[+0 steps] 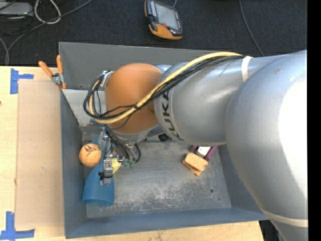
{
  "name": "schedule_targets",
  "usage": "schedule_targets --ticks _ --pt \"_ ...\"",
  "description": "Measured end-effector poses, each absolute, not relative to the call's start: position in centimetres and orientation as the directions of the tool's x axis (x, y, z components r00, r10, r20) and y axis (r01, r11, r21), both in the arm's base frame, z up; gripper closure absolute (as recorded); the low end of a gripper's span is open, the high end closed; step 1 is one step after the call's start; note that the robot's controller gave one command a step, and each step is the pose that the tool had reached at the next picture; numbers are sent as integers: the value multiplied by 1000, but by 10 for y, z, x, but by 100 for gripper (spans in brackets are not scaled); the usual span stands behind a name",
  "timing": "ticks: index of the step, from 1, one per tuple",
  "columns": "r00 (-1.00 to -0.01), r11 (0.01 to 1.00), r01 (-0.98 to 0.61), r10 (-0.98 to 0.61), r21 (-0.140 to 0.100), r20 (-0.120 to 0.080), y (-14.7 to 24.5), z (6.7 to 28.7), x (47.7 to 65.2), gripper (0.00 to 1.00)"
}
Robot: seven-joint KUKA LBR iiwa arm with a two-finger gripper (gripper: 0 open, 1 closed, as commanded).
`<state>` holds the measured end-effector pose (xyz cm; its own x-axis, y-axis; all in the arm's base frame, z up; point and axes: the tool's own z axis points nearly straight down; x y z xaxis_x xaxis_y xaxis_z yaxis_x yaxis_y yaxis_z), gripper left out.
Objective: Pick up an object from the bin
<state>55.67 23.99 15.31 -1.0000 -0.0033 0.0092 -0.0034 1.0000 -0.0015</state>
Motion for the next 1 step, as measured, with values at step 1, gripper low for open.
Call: schedule_targets --ticks 1 --pt "-1000 1000 3 3 0 2 238 158 559 0"
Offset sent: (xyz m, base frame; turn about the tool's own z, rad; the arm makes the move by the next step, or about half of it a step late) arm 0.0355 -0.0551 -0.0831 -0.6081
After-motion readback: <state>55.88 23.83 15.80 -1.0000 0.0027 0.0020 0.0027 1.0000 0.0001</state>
